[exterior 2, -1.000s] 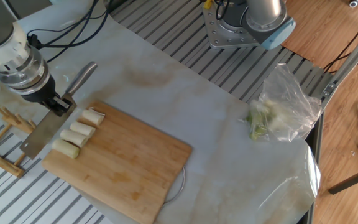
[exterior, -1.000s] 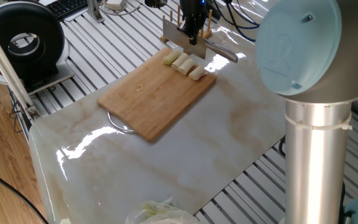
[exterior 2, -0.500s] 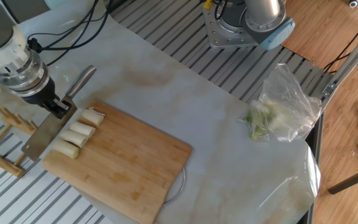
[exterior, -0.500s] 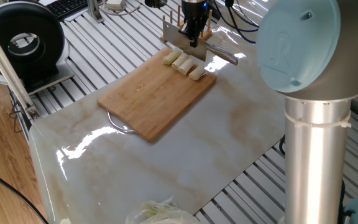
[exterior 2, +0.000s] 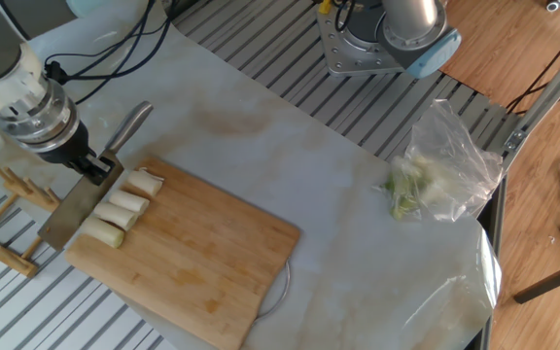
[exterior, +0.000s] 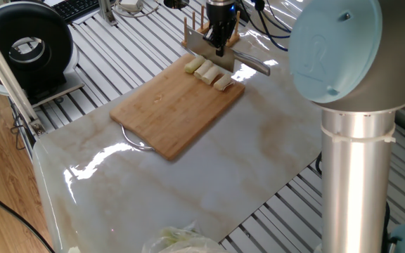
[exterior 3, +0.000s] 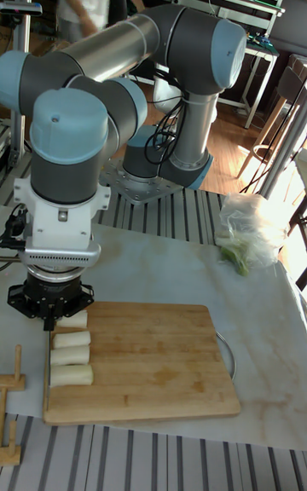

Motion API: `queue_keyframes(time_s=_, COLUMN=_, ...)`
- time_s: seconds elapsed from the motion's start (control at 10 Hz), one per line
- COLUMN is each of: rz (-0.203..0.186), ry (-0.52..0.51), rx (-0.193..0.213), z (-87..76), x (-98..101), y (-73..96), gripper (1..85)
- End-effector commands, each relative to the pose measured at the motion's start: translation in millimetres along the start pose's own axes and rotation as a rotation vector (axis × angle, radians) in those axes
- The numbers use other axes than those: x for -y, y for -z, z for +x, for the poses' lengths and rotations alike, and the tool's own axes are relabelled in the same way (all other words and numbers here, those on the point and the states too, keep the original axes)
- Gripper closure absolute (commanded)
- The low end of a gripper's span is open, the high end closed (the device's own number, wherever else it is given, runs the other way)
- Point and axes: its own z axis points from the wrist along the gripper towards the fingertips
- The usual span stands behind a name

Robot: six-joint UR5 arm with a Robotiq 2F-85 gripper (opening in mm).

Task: Chop the scallions

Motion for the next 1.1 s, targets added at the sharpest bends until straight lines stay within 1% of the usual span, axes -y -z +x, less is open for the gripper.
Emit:
queue_keyframes(time_s=0.0, rz=-0.031, ry=-0.023, rx=-0.013, z=3.3, x=-6.6, y=-1.2, gripper=84.7)
queue_keyframes(time_s=0.1, rz=-0.029, ry=-0.024, rx=-0.018, z=4.3, x=-6.1, y=-1.7, gripper=84.7)
queue_keyframes(time_s=0.4, rz=-0.046, ry=-0.027, rx=-0.018, z=3.7, x=-11.3, y=-1.9, gripper=84.7)
queue_keyframes(time_s=0.5, rz=-0.046, ry=-0.029, rx=-0.019, z=3.9, x=-11.7, y=-2.0, gripper=84.7)
queue_keyframes(time_s=0.8, rz=-0.027, ry=-0.015, rx=-0.012, z=2.1, x=-6.5, y=-2.2, gripper=84.7)
queue_keyframes(time_s=0.9, rz=-0.029, ry=-0.020, rx=-0.007, z=0.6, x=-7.2, y=-2.2, gripper=84.7)
queue_keyframes(time_s=1.0, rz=-0.041, ry=-0.031, rx=-0.006, z=0.2, x=-10.5, y=-2.5, gripper=84.7)
